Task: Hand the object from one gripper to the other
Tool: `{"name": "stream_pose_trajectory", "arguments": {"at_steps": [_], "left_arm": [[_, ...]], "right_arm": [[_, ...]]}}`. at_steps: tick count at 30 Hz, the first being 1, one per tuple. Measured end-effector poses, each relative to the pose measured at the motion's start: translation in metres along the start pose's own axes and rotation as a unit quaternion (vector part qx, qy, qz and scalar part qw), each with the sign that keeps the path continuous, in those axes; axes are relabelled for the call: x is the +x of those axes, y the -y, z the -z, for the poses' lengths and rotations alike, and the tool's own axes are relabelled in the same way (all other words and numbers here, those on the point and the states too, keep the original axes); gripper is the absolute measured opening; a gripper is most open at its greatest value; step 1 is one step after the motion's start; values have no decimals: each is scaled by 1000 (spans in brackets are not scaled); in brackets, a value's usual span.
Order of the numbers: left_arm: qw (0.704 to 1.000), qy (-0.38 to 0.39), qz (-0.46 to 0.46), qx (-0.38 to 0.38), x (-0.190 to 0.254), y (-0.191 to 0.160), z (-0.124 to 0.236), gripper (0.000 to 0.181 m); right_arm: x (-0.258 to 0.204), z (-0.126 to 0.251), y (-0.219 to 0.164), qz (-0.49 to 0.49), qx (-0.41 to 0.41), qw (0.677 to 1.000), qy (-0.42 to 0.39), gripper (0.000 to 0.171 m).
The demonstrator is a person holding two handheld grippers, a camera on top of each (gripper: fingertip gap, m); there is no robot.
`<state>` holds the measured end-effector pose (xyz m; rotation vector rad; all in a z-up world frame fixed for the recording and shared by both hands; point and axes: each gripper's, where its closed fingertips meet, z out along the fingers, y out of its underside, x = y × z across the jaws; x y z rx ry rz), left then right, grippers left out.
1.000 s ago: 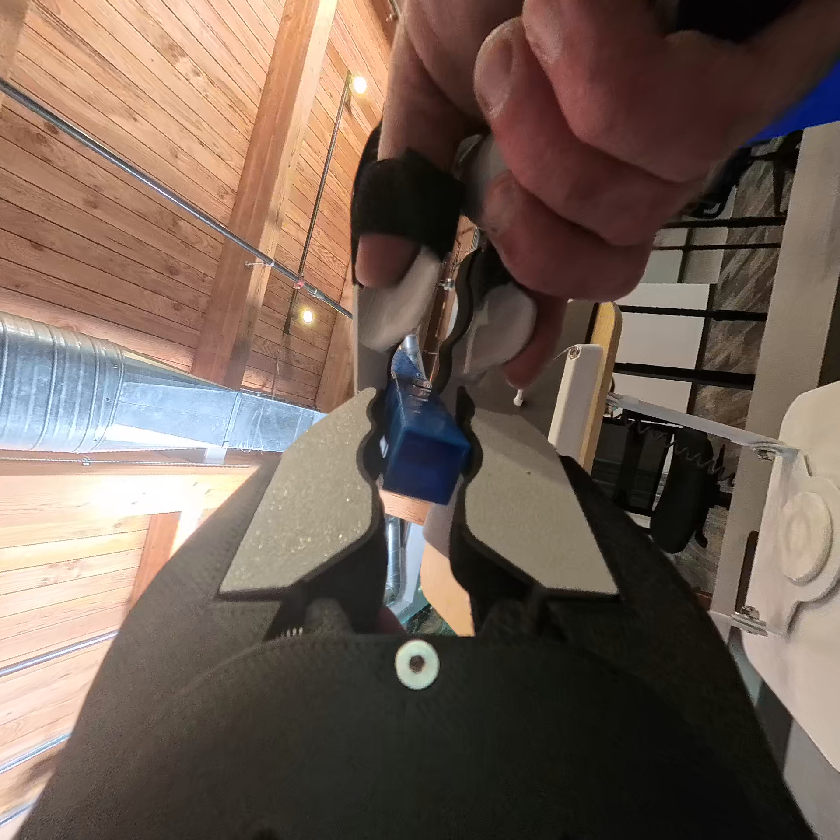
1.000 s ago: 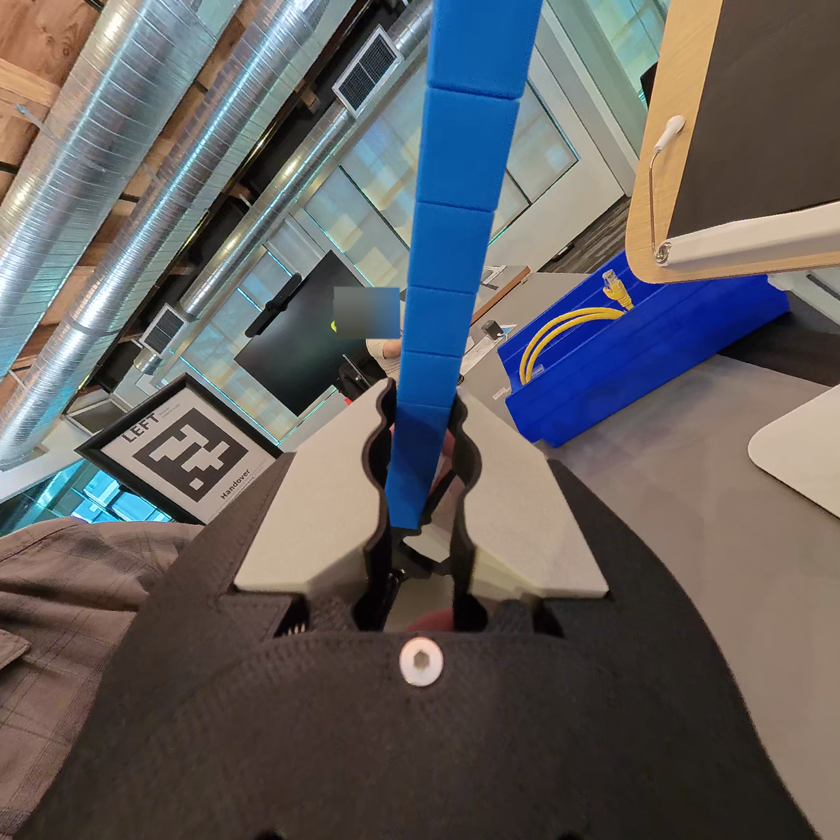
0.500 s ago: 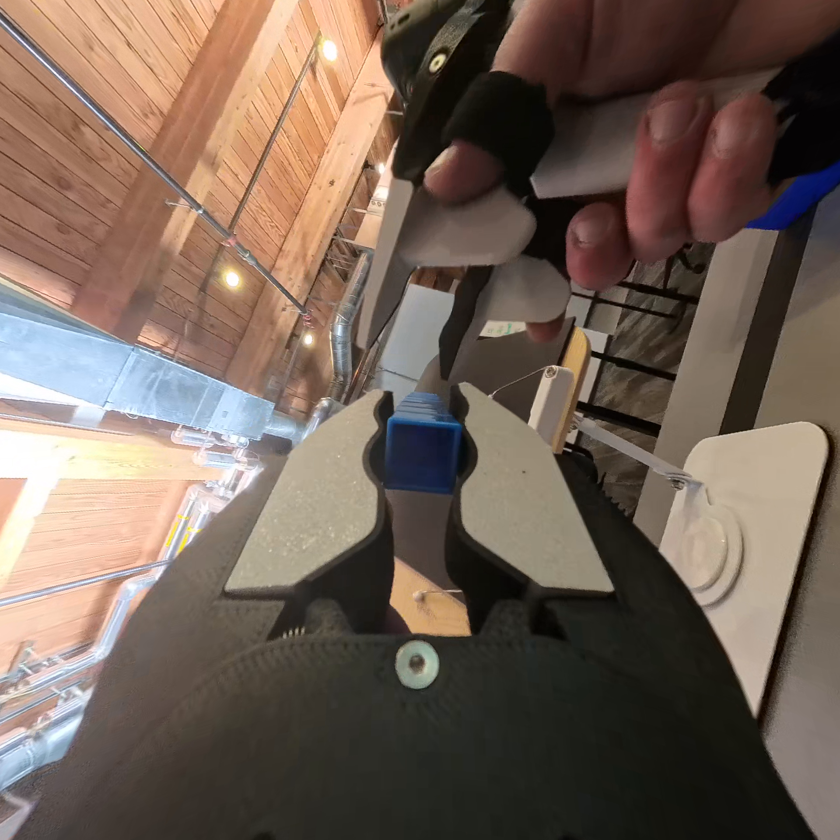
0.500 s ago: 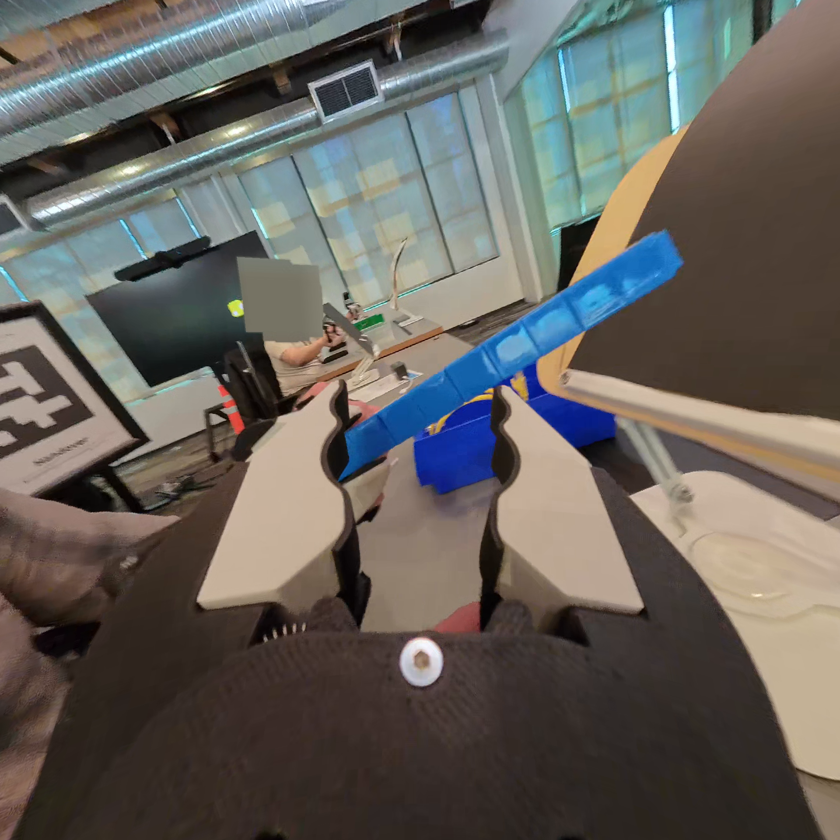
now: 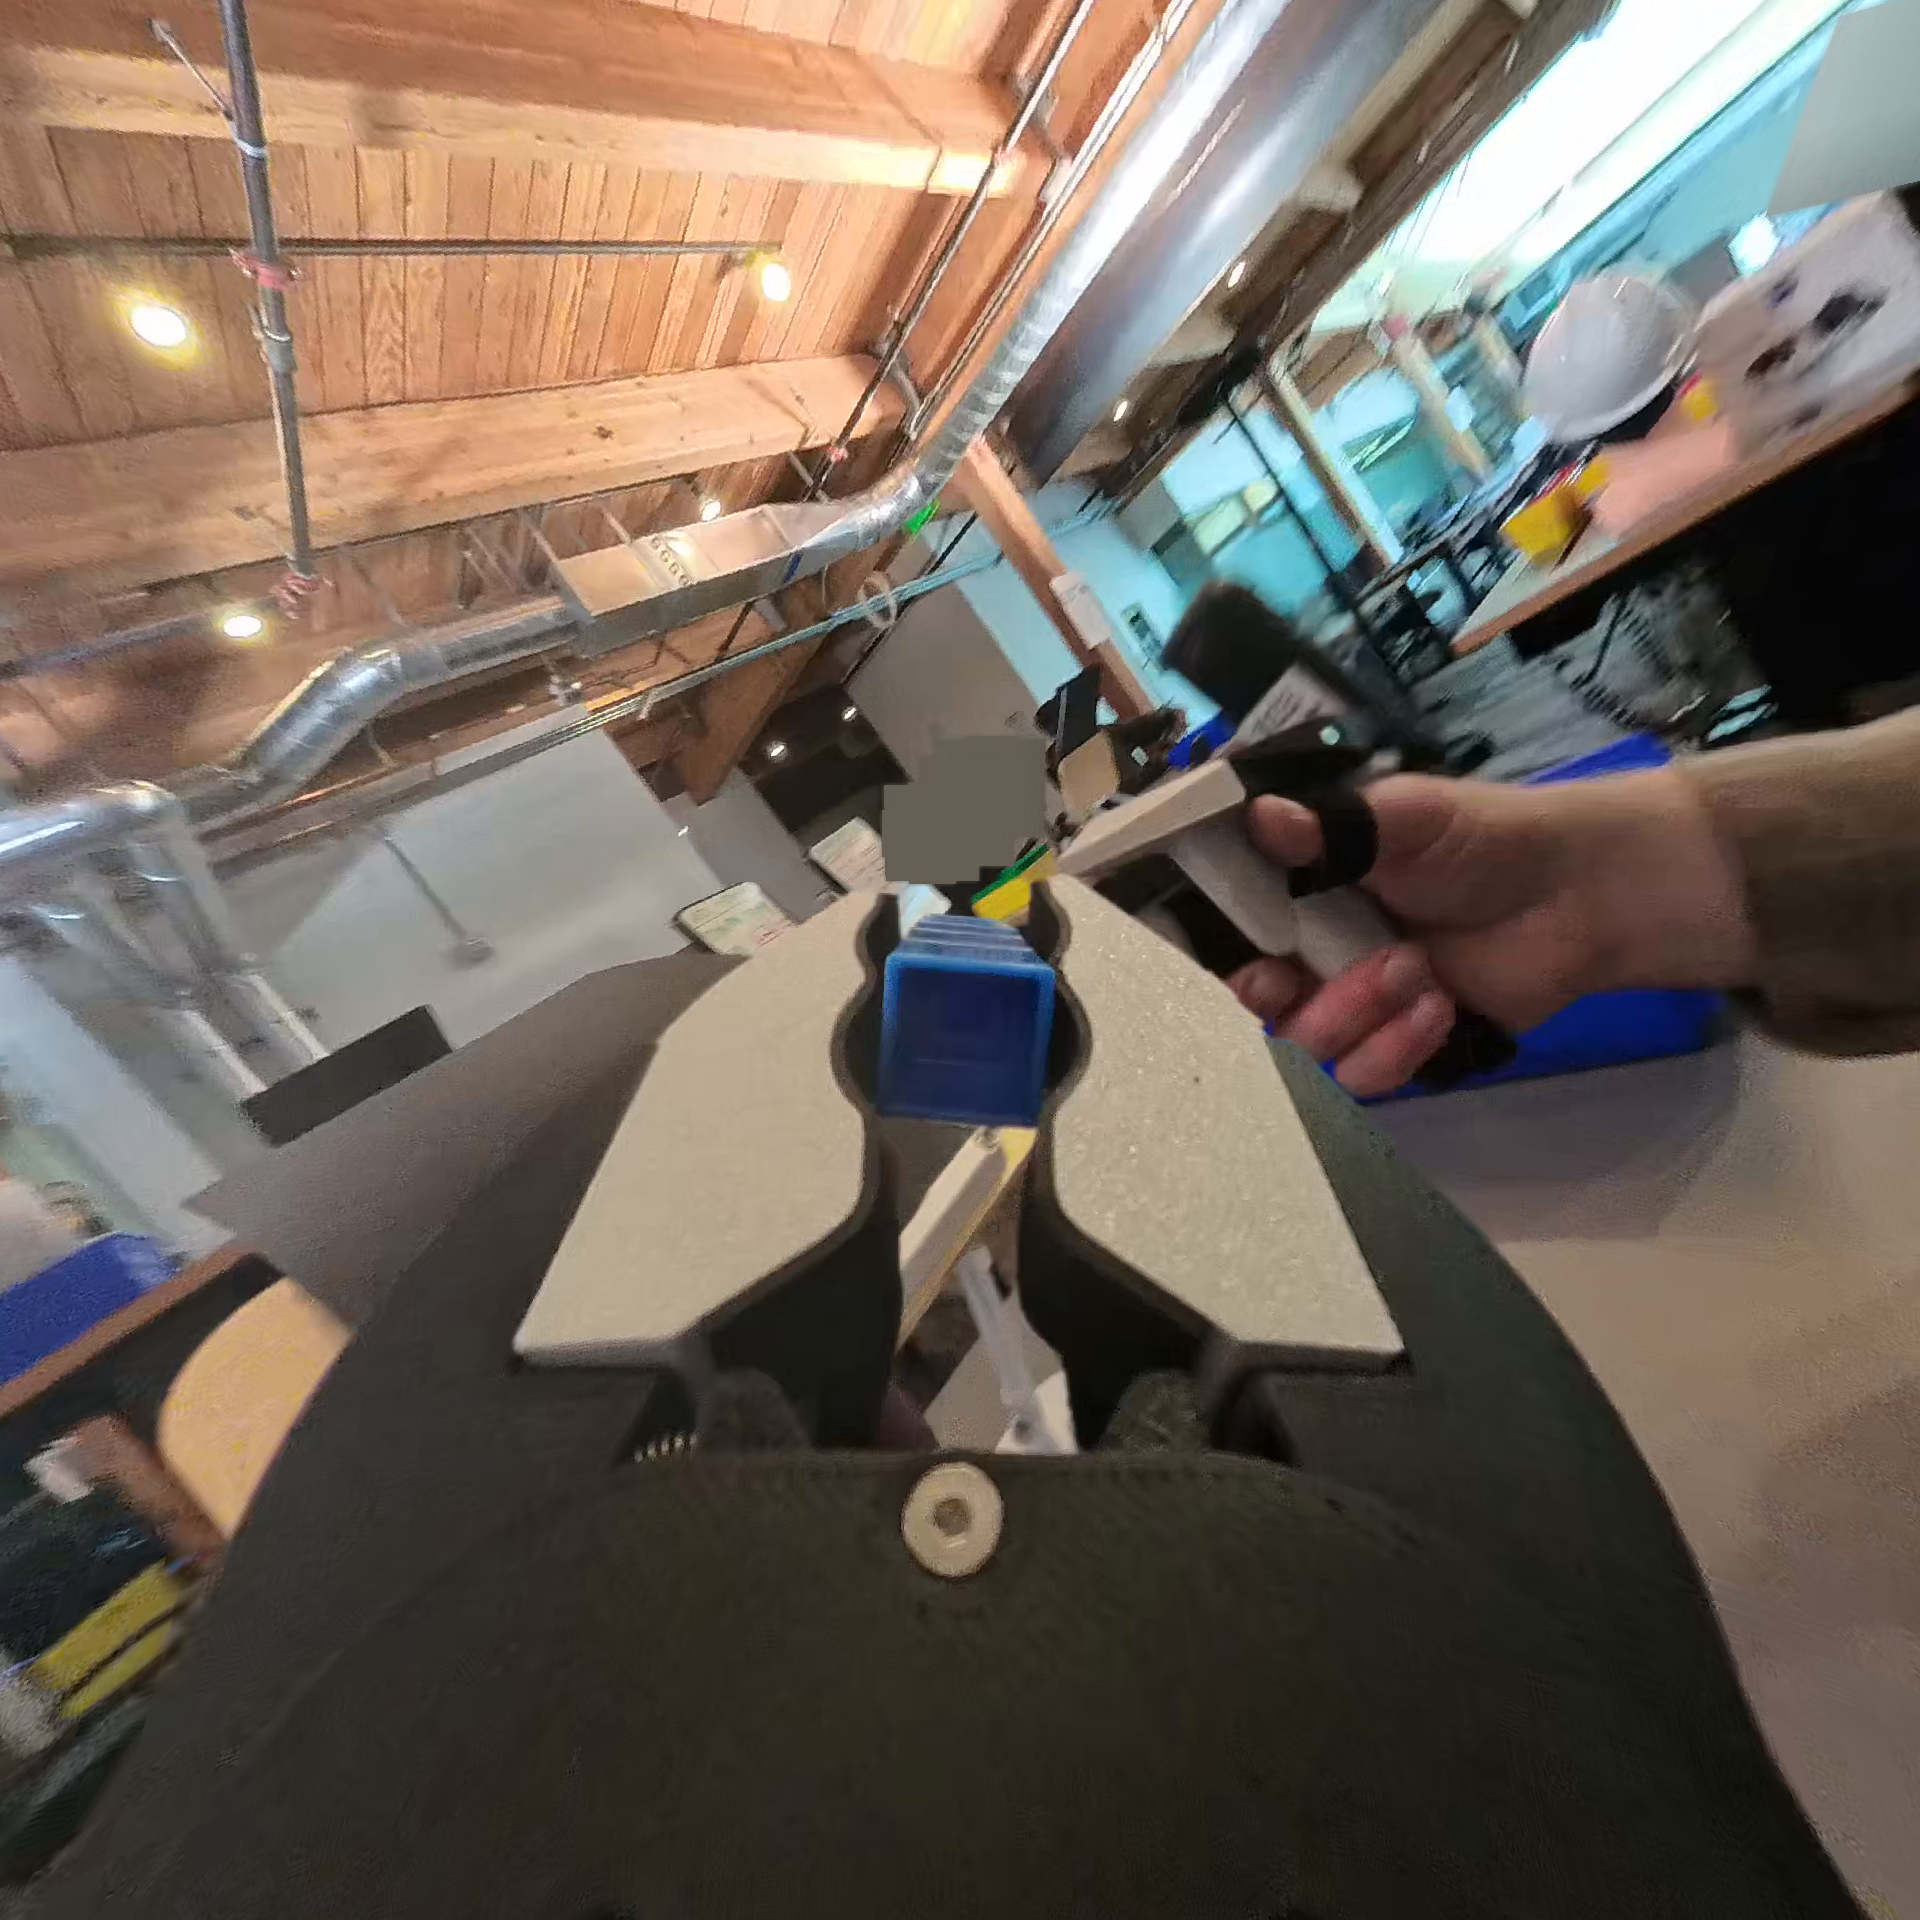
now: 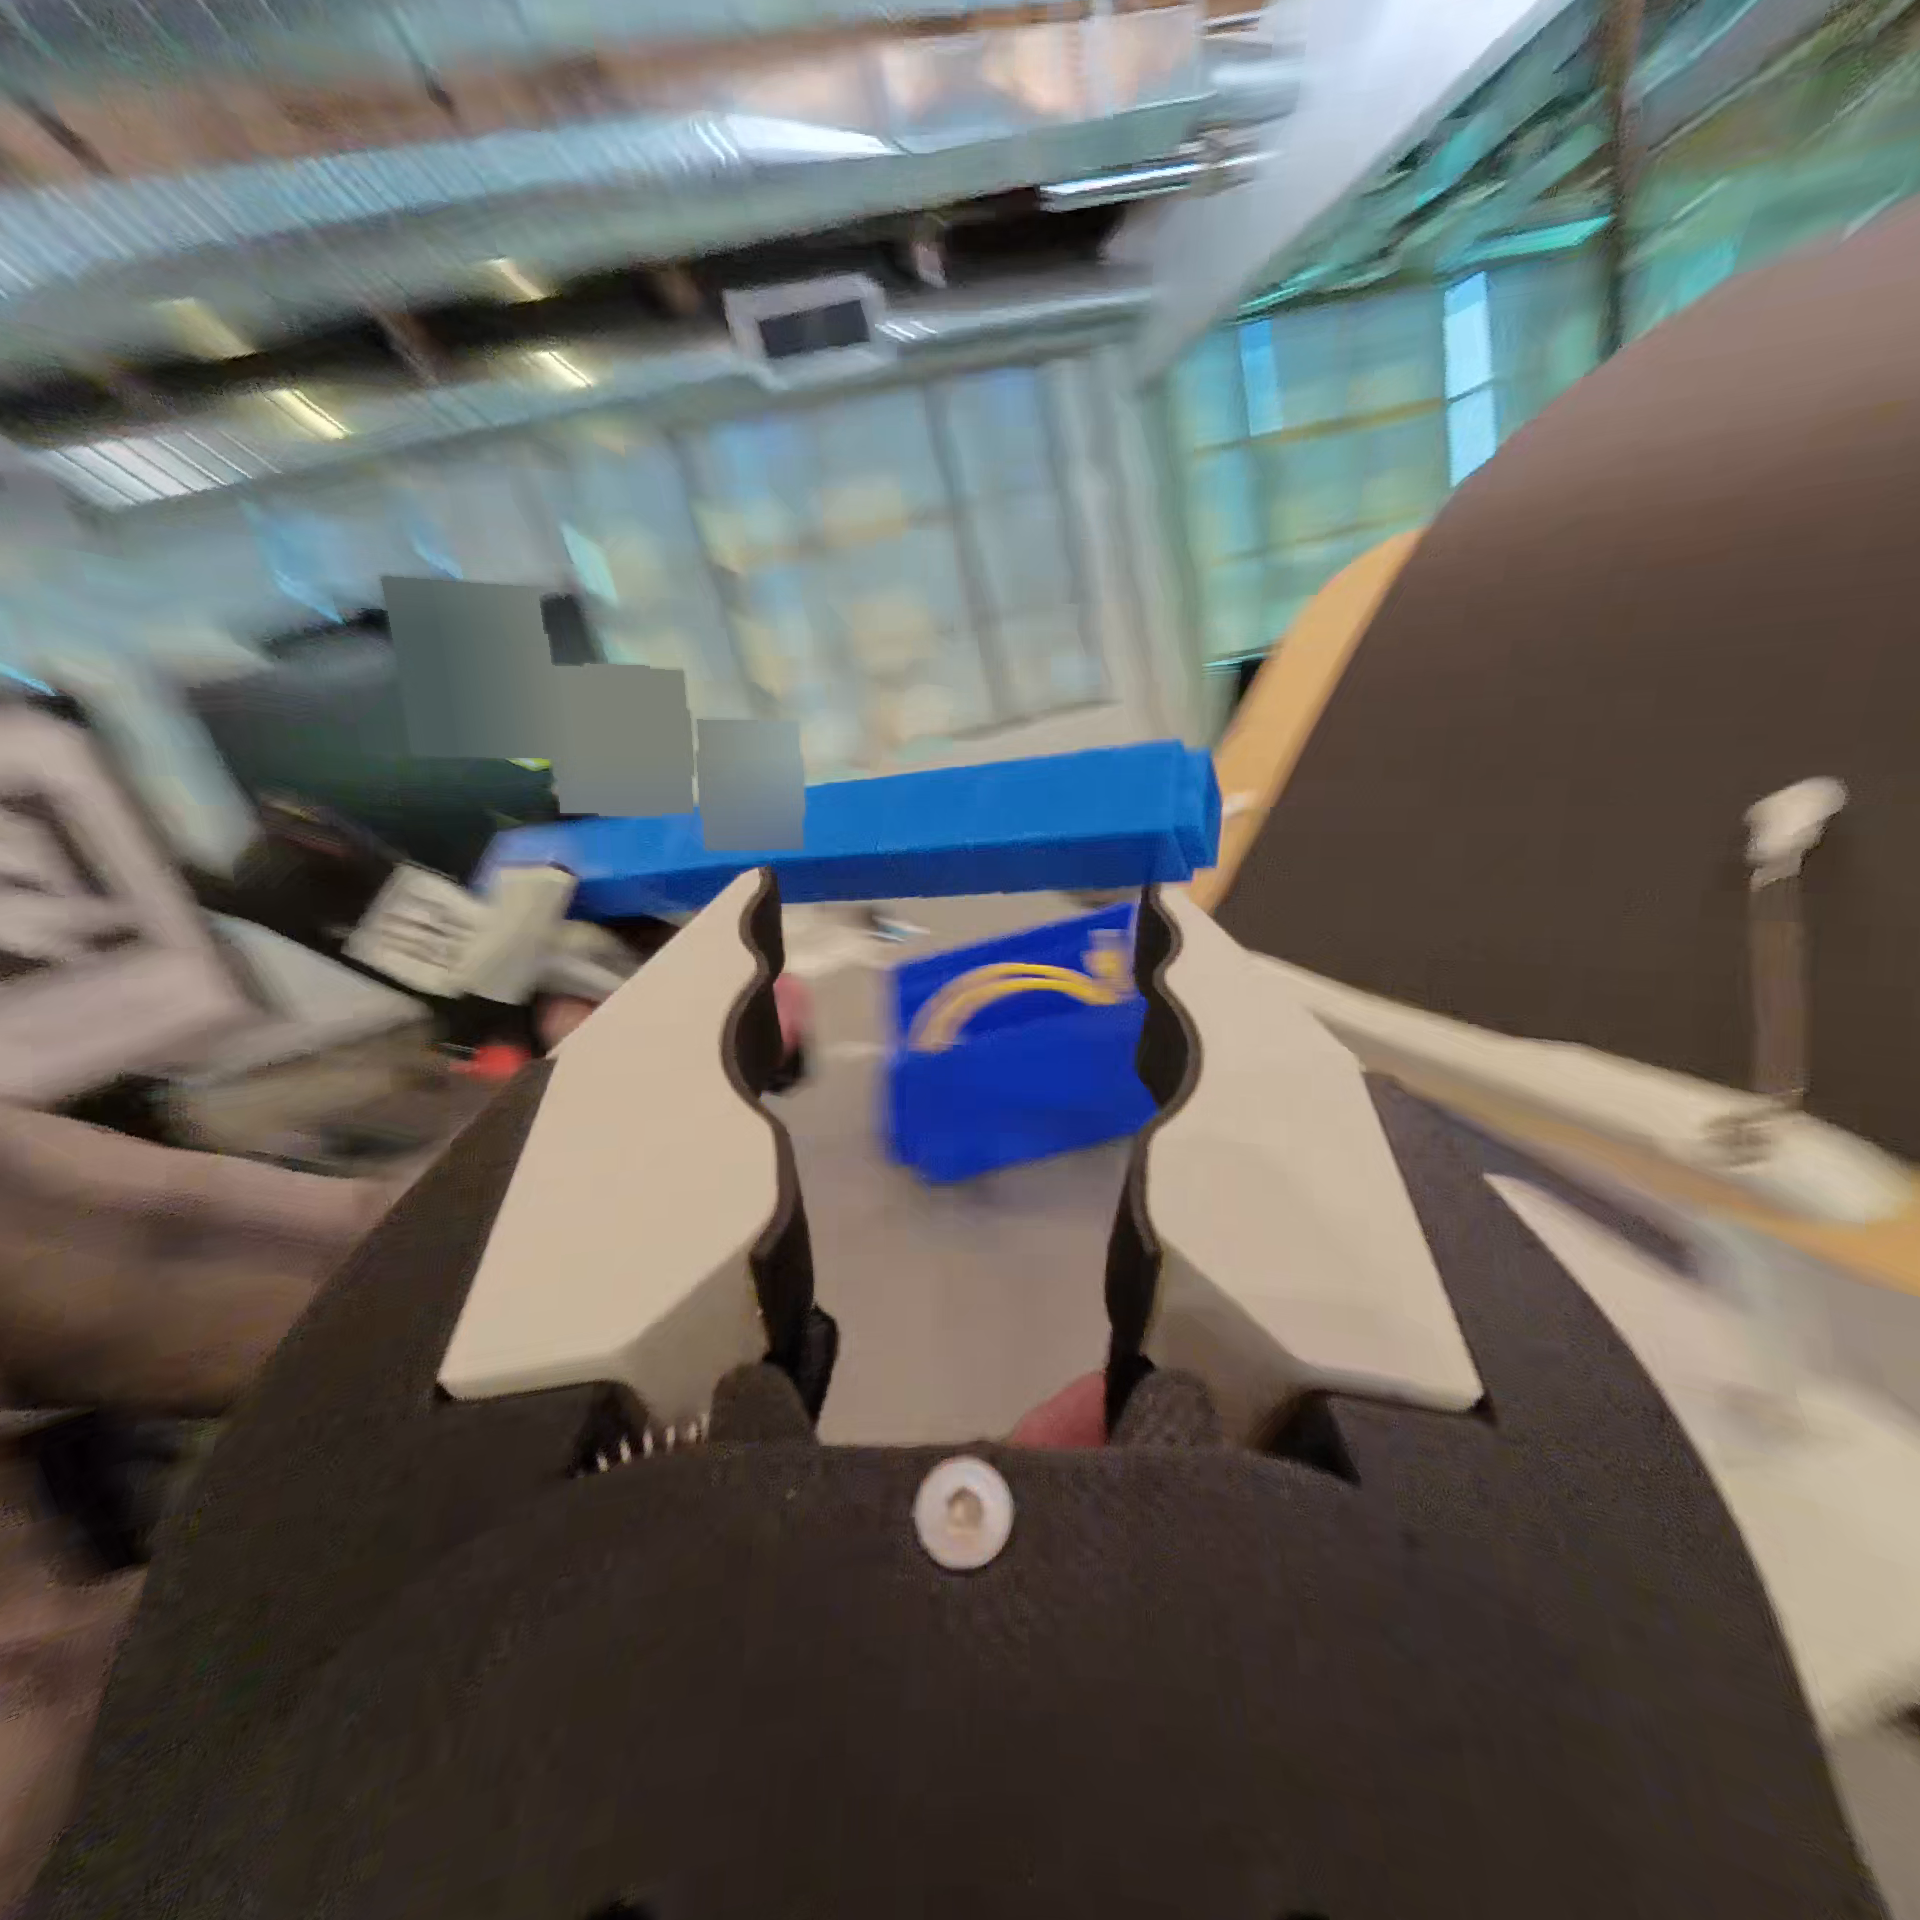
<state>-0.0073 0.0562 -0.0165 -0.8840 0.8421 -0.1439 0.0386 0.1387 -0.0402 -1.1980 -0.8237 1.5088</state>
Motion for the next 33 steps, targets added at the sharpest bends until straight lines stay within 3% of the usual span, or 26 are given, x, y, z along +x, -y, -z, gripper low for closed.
{"name": "stream_pose_trajectory", "arguments": {"at_steps": [3, 8, 11, 15, 16, 24, 33], "left_arm": [[997, -59, 33, 23, 8, 7, 5, 24], [990, -135, 21, 27, 24, 13, 14, 24], [985, -170, 20, 28, 31, 16, 19, 24], [977, -215, 5, 13, 43, 14, 25, 23], [976, -217, 5, 15, 44, 15, 26, 23], [977, -212, -32, 7, 43, 15, 28, 23], [974, -208, -84, 0, 47, 19, 28, 23]], "right_arm": [[-6, 8, 0, -130, 19, 987, 93, 68], [-35, 8, -17, -143, -40, 974, 173, 61], [-48, 7, -24, -147, -60, 966, 202, 43], [-58, 6, -26, -147, -73, 962, 218, 33], [-59, 6, -31, -142, -86, 962, 215, 22], [-48, 6, -50, -155, -128, 960, 194, 54], [-60, 11, -57, -163, -150, 948, 231, 45]]}}
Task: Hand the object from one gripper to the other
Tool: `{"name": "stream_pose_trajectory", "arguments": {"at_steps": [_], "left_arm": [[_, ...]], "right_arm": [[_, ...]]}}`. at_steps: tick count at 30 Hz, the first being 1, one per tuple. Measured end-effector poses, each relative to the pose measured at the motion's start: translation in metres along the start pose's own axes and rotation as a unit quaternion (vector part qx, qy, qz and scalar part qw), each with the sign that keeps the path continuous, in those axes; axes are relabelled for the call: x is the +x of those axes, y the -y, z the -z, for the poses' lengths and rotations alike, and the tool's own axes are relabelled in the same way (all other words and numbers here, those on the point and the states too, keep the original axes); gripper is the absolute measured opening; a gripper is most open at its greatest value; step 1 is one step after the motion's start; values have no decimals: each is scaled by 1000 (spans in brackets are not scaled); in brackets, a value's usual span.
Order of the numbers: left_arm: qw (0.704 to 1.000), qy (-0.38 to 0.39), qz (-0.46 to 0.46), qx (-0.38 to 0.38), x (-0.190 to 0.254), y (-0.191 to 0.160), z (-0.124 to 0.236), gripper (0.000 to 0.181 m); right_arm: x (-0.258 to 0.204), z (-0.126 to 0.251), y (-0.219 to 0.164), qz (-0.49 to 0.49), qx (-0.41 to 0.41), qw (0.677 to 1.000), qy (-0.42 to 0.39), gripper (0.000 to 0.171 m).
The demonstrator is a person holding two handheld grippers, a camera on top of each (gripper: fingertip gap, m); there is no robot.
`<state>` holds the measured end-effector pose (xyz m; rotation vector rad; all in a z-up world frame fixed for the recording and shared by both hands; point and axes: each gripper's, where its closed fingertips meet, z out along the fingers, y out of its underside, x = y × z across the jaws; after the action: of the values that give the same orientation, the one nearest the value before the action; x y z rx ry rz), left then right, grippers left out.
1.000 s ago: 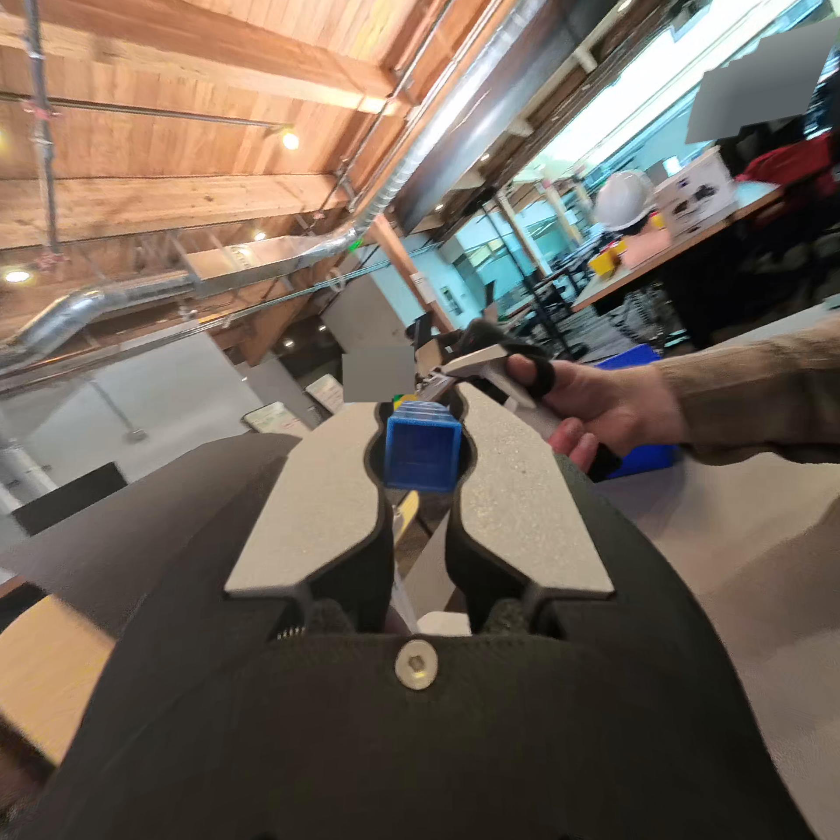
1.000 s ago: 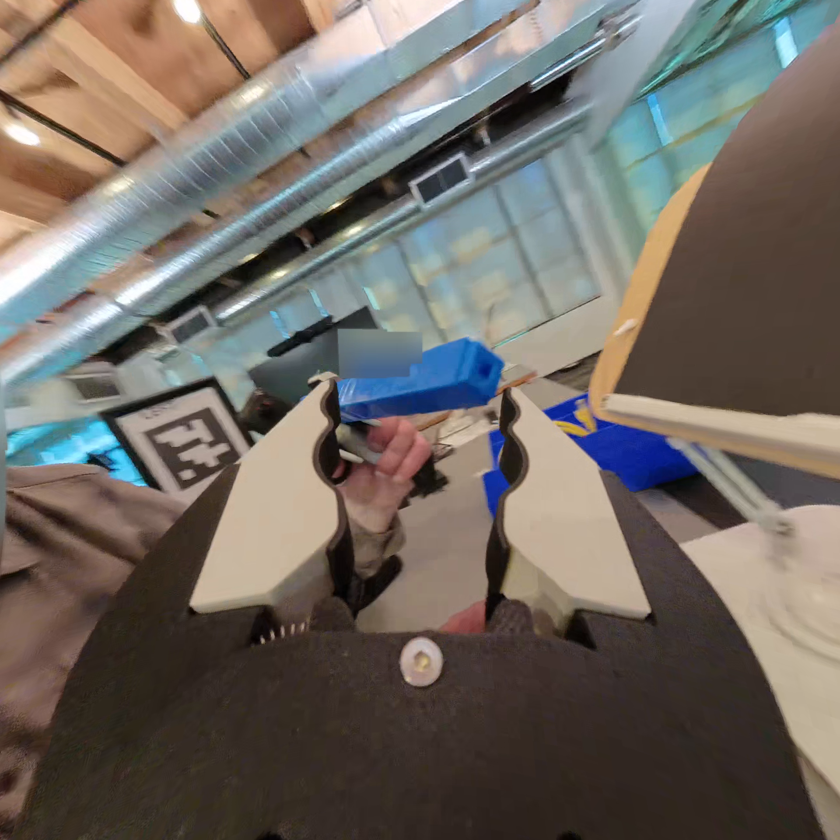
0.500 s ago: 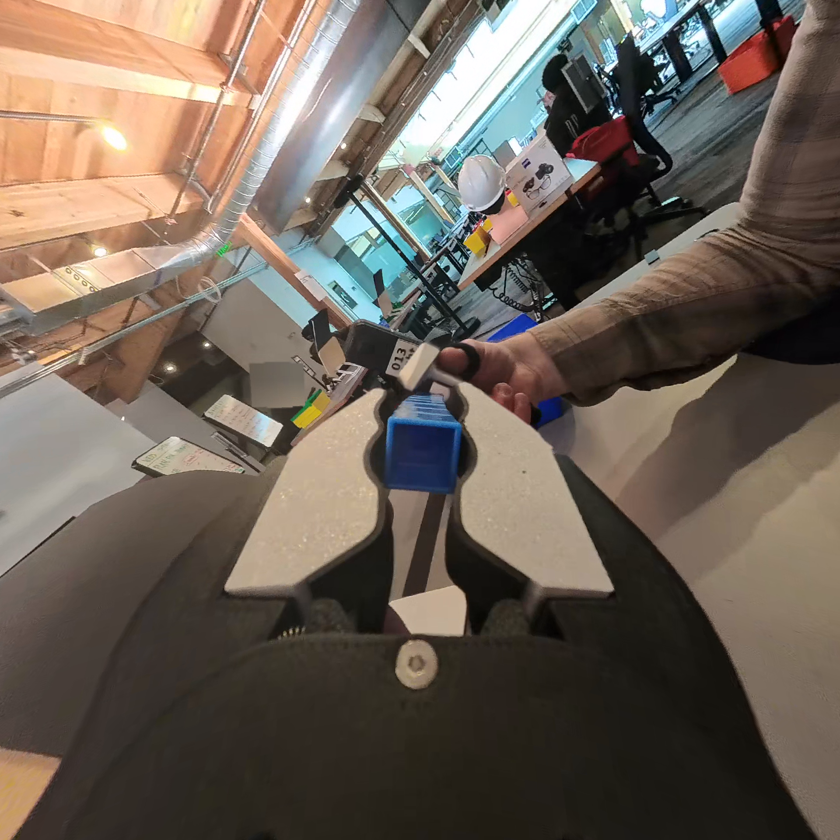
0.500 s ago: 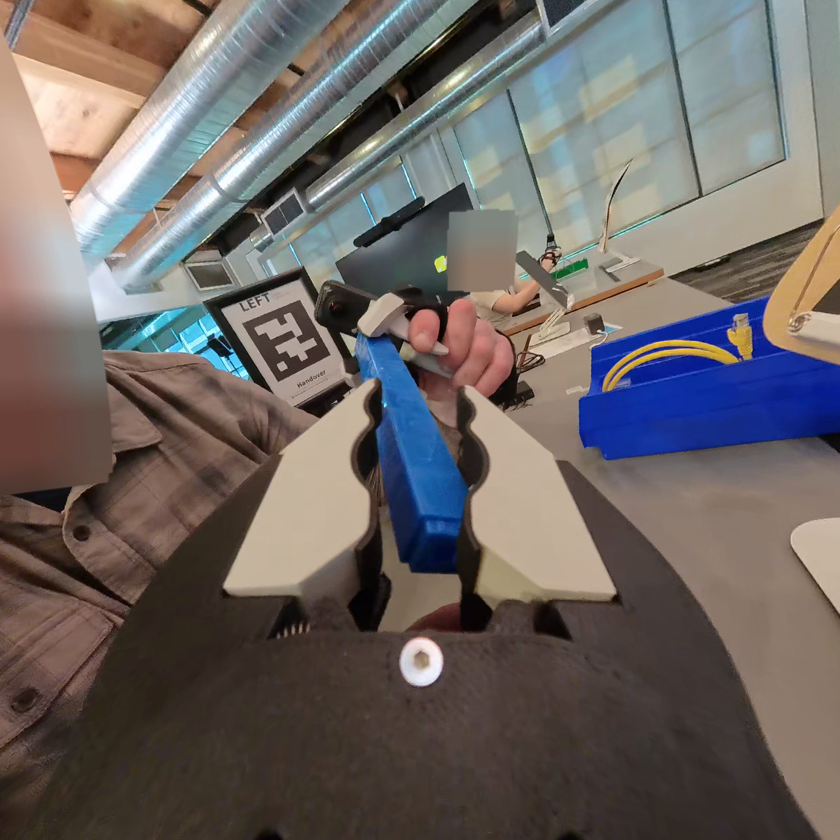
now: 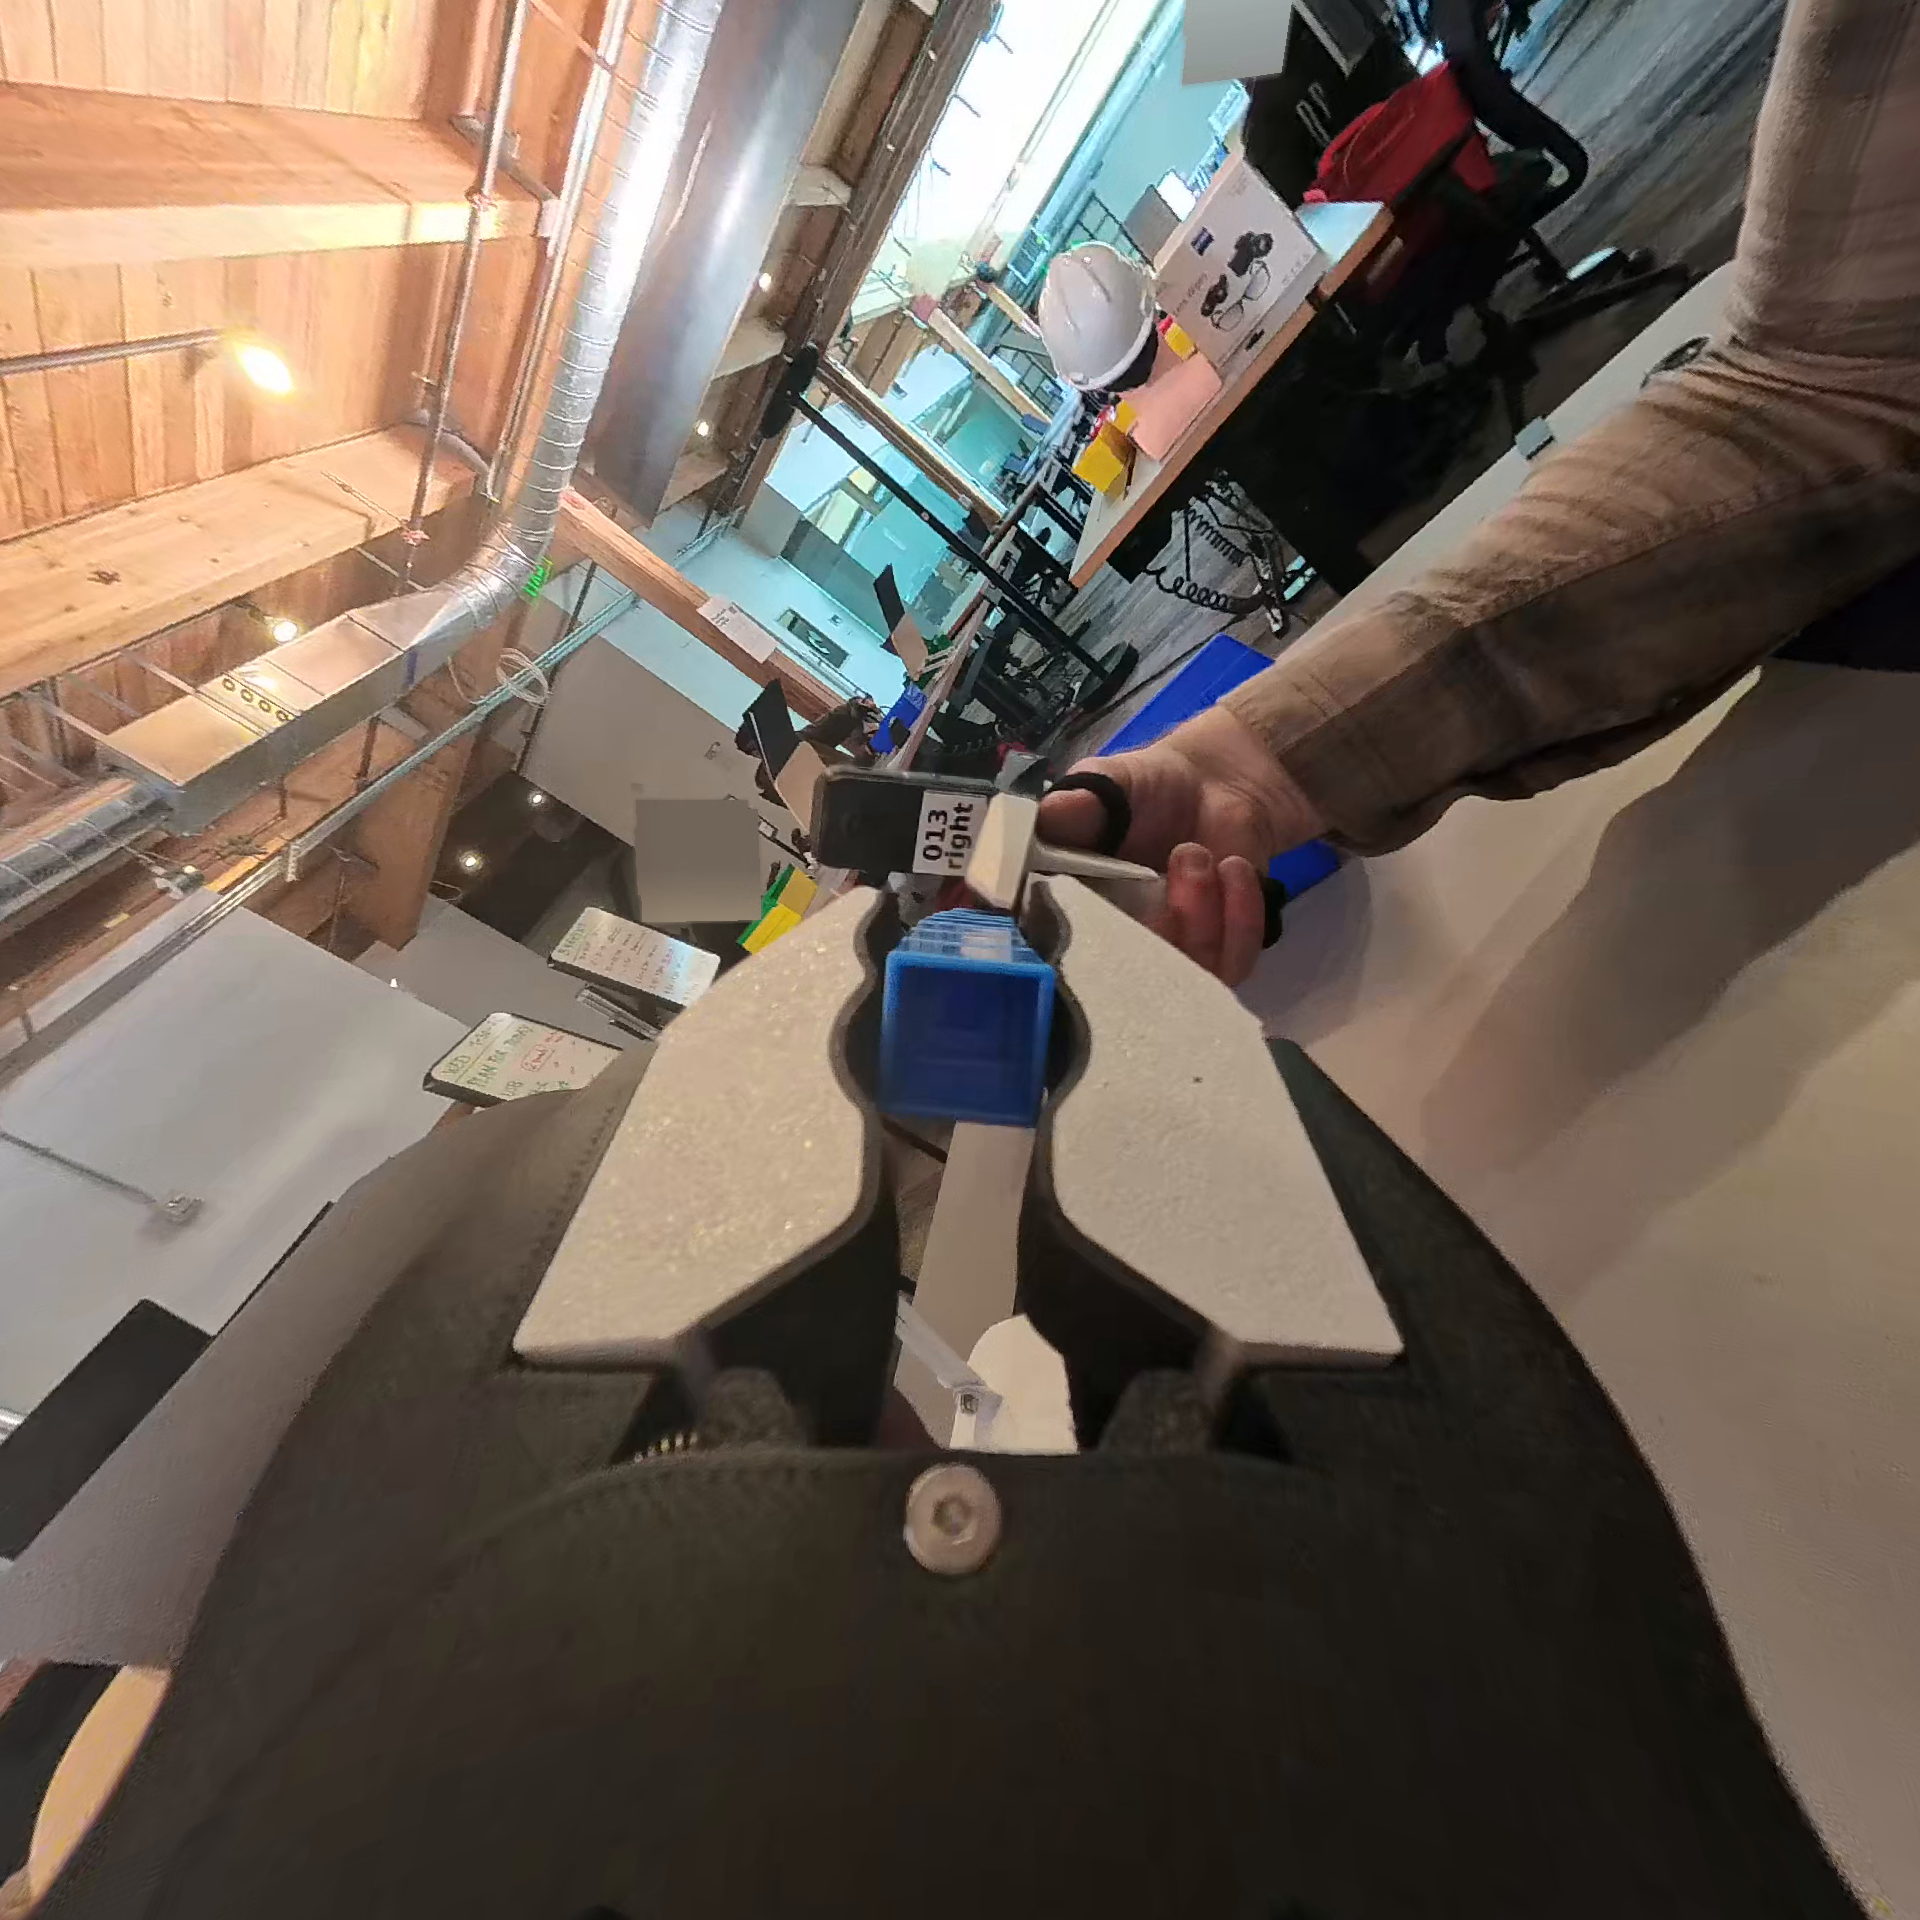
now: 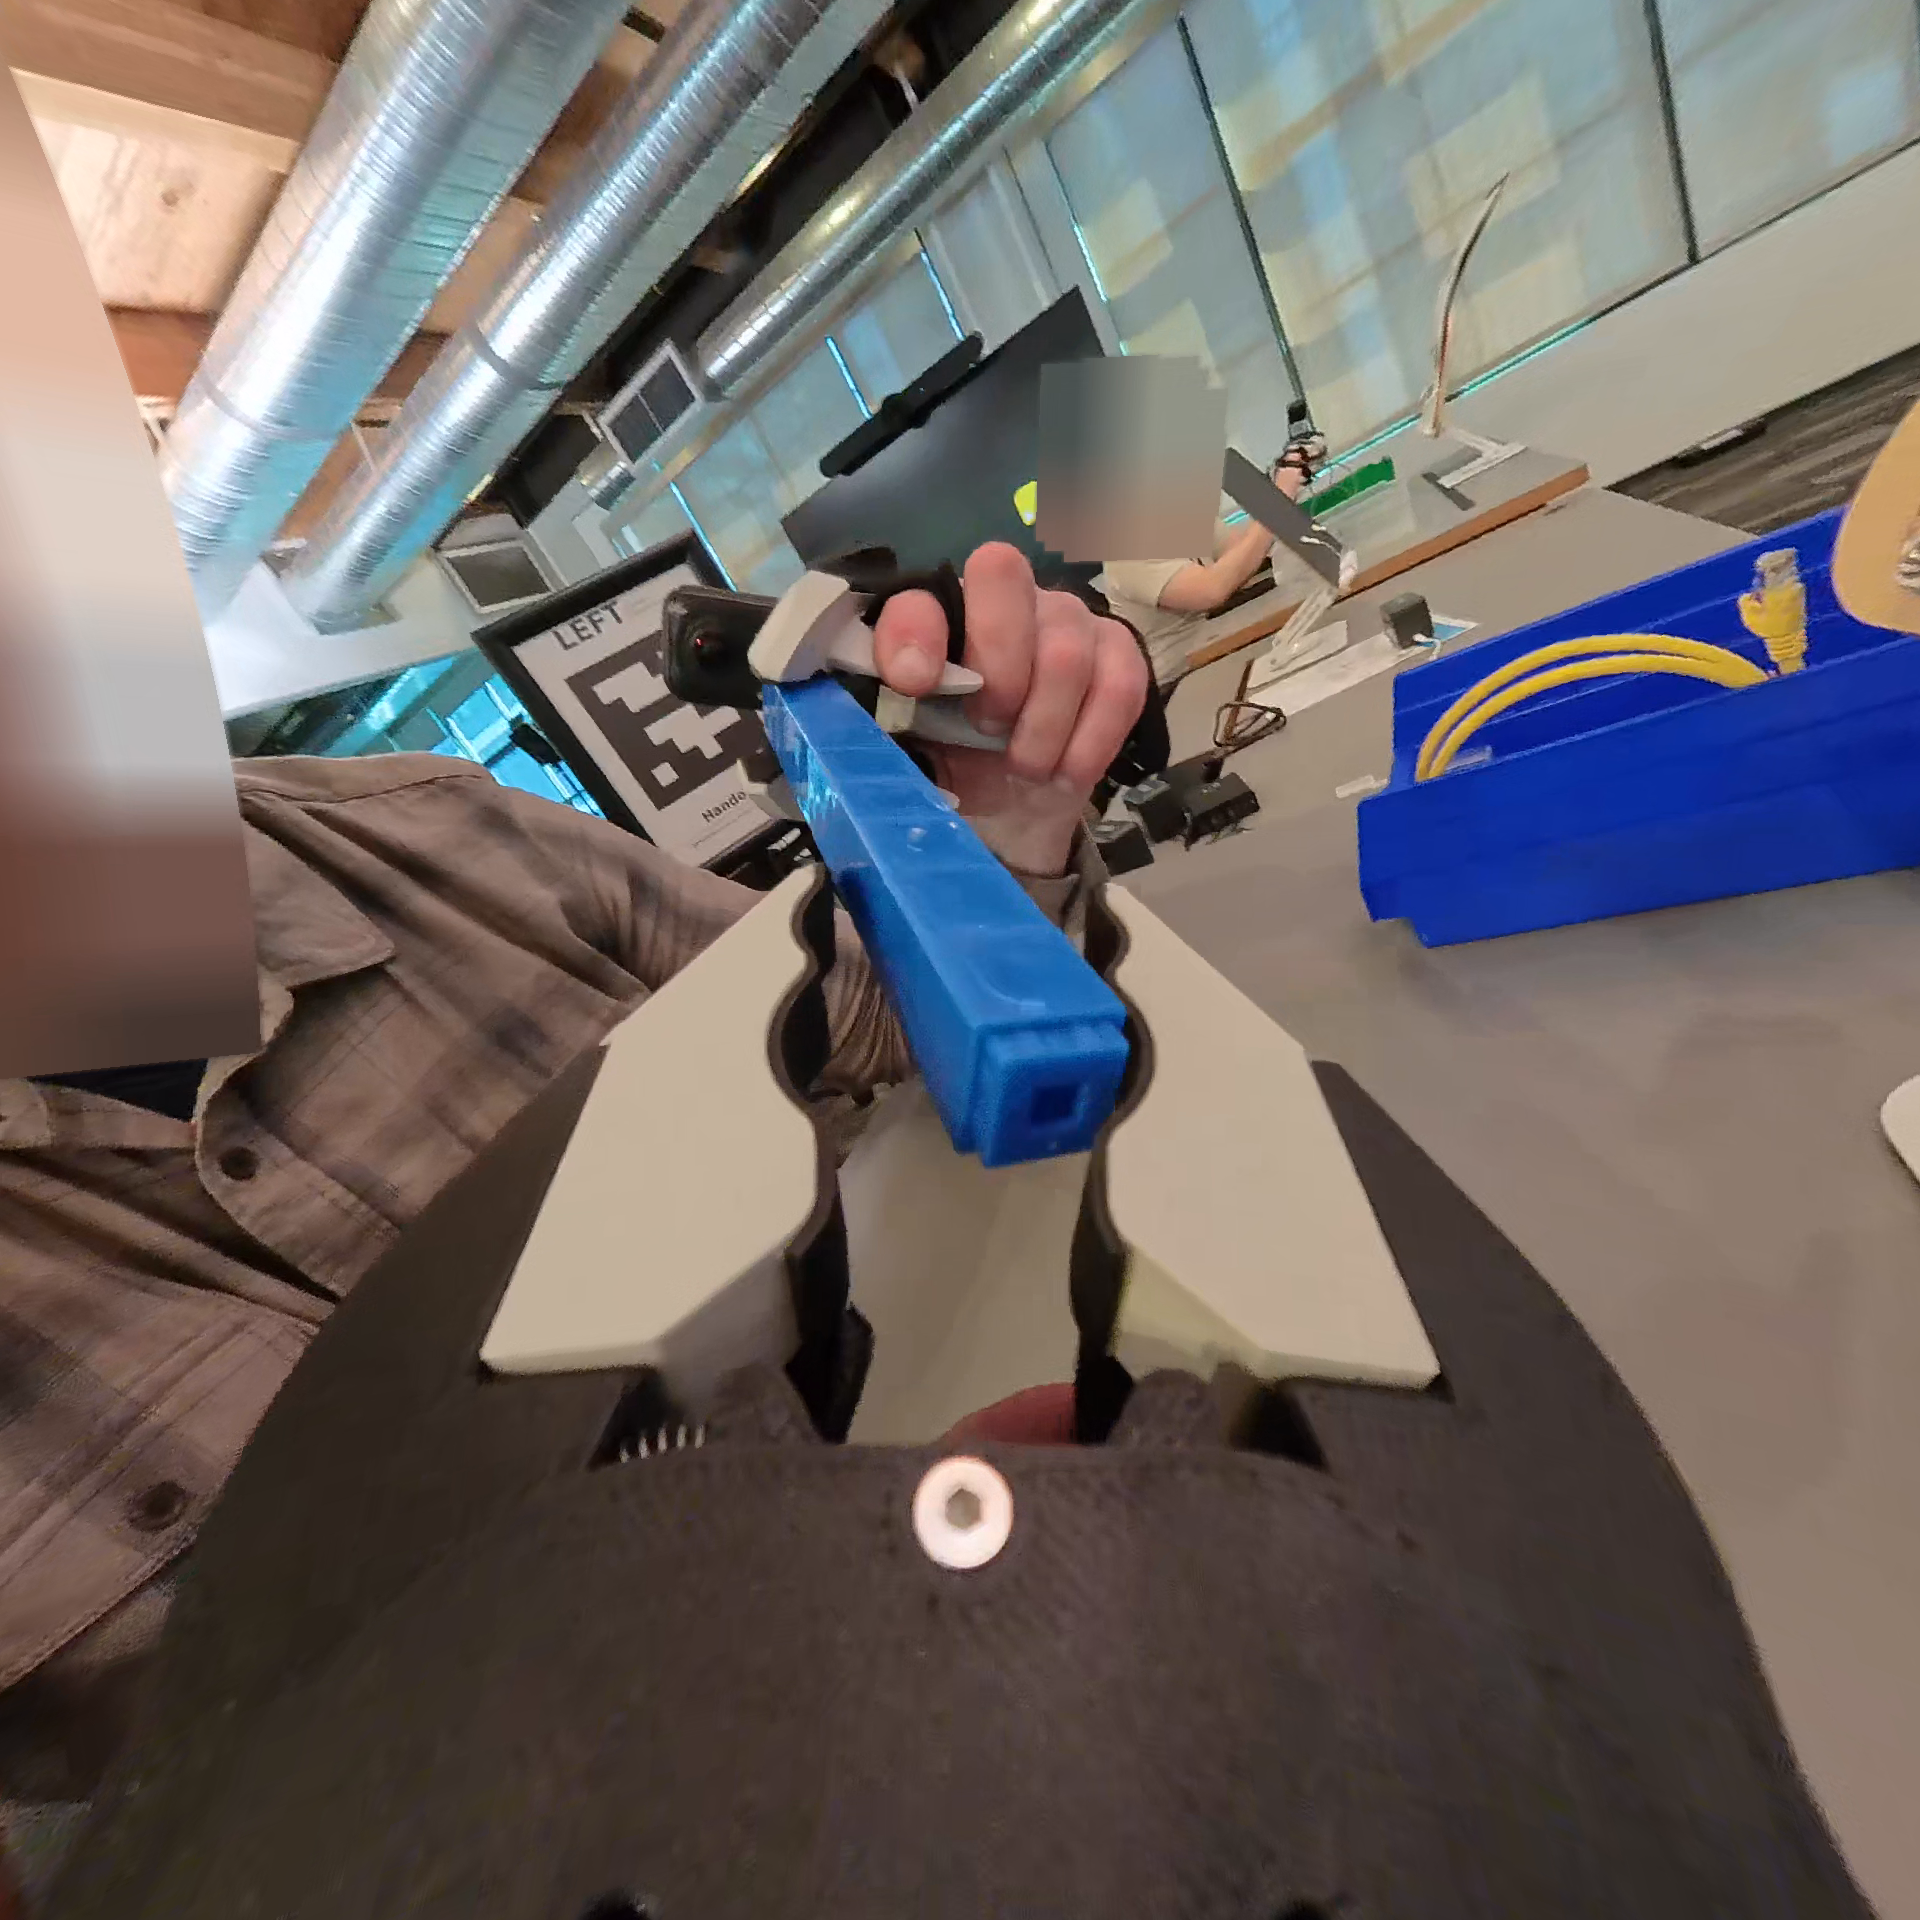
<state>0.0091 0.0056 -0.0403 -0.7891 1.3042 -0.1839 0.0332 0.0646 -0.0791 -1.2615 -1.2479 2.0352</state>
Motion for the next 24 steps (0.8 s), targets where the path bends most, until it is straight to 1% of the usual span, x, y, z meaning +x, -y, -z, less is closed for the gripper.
{"name": "stream_pose_trajectory", "arguments": {"at_steps": [1, 5, 7, 12, 13, 15, 16, 18, 20, 22, 24], "left_arm": [[1000, -3, -4, -3, 2, 0, 0, 23], [1000, 0, -12, -5, 0, 1, 0, 23], [1000, 5, -18, -14, -1, -3, 1, 23], [998, 30, 2, -60, -13, -29, 2, 28], [997, 37, 8, -72, -17, -36, 2, 33], [994, 54, 29, -88, -24, -46, 3, 51], [992, 71, 37, -99, -31, -52, 5, 54], [987, 103, 50, -113, -44, -61, 9, 57], [977, 153, 72, -132, -62, -68, 16, 54], [970, 178, 105, -132, -71, -70, 19, 48], [954, 210, 157, -143, -81, -76, 22, 50]], "right_arm": [[-1, 0, 1, 3, 5, 1000, 4, 40], [-8, 0, 4, 11, 8, 1000, 15, 32], [-11, 1, 8, 24, 14, 999, 17, 22], [-2, 5, 18, 71, 22, 996, -47, 19], [1, 7, 22, 81, 25, 994, -65, 19], [9, 11, 28, 108, 31, 988, -108, 19], [13, 14, 32, 127, 34, 982, -136, 19], [18, 19, 44, 171, 47, 966, -188, 19], [20, 24, 56, 226, 57, 942, -243, 19], [27, 29, 66, 293, 54, 898, -324, 19], [29, 30, 73, 369, 40, 842, -391, 19]]}}
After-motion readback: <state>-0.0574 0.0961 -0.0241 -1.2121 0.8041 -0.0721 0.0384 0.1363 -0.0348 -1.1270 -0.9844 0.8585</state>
